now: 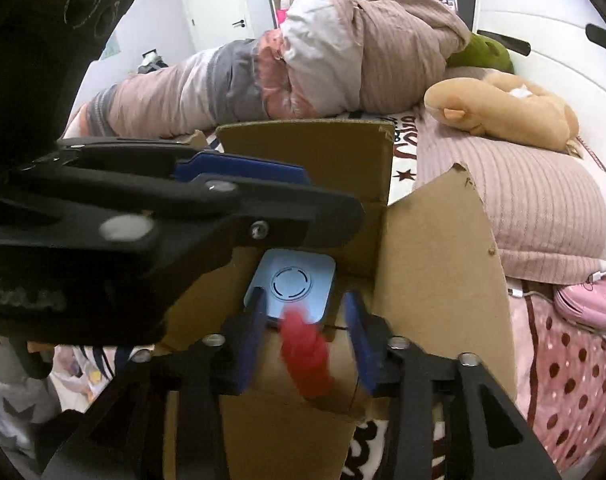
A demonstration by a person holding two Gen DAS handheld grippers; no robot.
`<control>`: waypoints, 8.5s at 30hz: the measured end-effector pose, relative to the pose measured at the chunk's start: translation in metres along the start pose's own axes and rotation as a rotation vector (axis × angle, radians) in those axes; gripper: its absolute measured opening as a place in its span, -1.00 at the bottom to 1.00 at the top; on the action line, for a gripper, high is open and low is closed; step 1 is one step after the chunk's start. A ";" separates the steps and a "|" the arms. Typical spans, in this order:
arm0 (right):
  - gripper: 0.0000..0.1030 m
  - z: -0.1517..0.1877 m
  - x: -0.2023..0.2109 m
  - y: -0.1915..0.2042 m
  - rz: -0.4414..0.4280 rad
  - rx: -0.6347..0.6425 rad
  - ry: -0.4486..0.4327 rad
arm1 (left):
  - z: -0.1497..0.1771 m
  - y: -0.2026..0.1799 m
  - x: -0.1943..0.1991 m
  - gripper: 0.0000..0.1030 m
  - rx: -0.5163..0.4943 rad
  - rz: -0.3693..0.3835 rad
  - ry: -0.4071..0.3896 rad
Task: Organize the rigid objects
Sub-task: 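Carry the pink bottle into the box and release it from the right gripper, then grasp the white KATO-KATO cream tube with the right gripper while the left gripper grasps the white spray bottle, then lower the cream tube and spray bottle into the box and open both grippers, then grasp the gold stick with the right gripper while the left gripper grasps the white contact lens case, then carry the gold stick and lens case into the box and open both grippers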
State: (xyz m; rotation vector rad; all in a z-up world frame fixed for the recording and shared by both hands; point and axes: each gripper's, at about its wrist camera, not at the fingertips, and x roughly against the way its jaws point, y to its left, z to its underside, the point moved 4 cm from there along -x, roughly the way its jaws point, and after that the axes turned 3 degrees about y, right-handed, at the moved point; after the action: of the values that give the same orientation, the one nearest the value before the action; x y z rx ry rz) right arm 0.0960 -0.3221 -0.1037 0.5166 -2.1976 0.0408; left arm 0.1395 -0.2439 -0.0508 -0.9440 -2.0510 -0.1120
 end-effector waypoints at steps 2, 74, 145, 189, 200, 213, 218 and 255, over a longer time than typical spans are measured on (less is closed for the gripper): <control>0.01 0.001 0.001 0.002 0.008 0.008 -0.006 | 0.000 0.002 0.006 -0.09 -0.001 -0.013 -0.007; -0.37 -0.005 -0.174 0.183 -0.066 0.191 0.367 | 0.216 0.233 0.039 0.50 0.283 -0.250 0.020; 0.12 -0.021 0.014 -0.006 0.085 0.080 -0.052 | 0.033 0.008 0.019 0.43 -0.238 -0.249 0.131; -0.24 0.012 -0.147 0.177 0.124 0.171 0.303 | 0.279 0.183 0.075 0.00 0.372 -0.287 -0.054; -0.73 0.020 -0.167 0.170 0.098 0.194 0.343 | 0.274 0.184 0.069 -0.39 0.343 -0.292 -0.075; -0.73 0.007 -0.122 0.202 -0.024 0.244 0.237 | 0.264 0.181 0.099 -0.42 0.327 -0.343 -0.113; -0.73 -0.017 -0.080 0.208 -0.072 0.242 0.124 | 0.241 0.164 0.128 -0.42 0.287 -0.352 -0.175; -0.73 -0.036 0.011 -0.022 0.012 -0.022 -0.044 | 0.033 -0.005 0.034 -0.41 -0.097 -0.196 0.022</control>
State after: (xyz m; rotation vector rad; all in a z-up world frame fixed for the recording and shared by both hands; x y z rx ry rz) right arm 0.1244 -0.3388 -0.0757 0.4958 -2.2418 0.0113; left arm 0.1019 -0.2146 -0.0458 -0.7937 -2.1295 -0.3277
